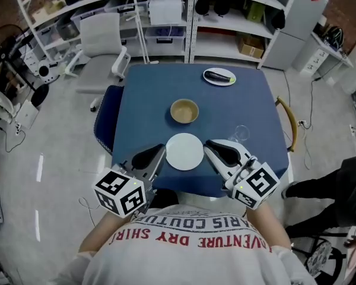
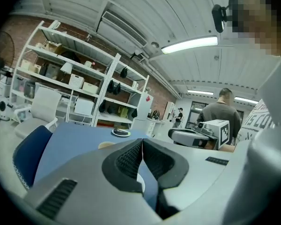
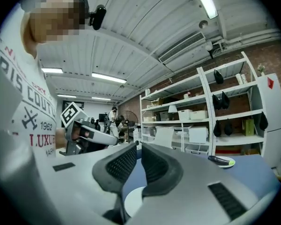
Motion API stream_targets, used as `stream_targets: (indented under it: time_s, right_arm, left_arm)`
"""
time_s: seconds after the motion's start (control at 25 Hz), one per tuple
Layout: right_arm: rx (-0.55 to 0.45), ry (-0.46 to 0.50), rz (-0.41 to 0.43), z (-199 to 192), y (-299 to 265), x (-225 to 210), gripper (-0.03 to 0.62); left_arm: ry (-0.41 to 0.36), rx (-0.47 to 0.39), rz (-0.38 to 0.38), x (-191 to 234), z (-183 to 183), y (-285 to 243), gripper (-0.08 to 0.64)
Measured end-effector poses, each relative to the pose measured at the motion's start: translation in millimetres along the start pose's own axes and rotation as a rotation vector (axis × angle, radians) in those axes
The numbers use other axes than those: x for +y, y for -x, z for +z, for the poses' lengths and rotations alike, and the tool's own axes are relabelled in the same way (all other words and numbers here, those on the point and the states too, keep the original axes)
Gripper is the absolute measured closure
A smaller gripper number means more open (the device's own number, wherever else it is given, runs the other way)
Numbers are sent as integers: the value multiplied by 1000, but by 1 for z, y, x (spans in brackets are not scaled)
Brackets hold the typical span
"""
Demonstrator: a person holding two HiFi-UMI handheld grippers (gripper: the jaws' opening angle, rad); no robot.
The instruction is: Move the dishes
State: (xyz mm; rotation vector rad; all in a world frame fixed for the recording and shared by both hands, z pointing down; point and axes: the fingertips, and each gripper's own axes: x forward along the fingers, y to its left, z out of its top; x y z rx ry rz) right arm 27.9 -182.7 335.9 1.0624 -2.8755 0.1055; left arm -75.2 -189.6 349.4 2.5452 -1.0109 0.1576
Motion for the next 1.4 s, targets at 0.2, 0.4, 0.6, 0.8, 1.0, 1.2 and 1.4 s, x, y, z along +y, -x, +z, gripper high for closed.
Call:
stream_targets:
  time_s: [0.2,0.4,0.6,0.8,1.0,1.2,1.4]
  right_arm:
    - [-13,-15,46,5,21,13,568]
    - [-8,-75,75,-3,32,23,569]
    - [22,-37,82,-11,31,32,571]
    - [6,-60,35,-8,30,24,571]
    - [-15,-85,-17,-2,32,16,571]
    - [-33,-113,-41,-1,35,13,571]
    - [-24,-127,-62,-3,40,8,571]
  left_arm:
    - [-28,-18,-44,-25,-2,4,532]
    - [-46,-33,-67,-39,-3,9,532]
    - [-78,-35,-86,-43,-3,10,532]
    - [-44,5,-111,-33,-10,4,532]
    - [-44,10,-122,-31,-4,-1,532]
    - [-64,14,-131,-33,0,-2,532]
    - [-59,20,-120,-32,-2,-2,532]
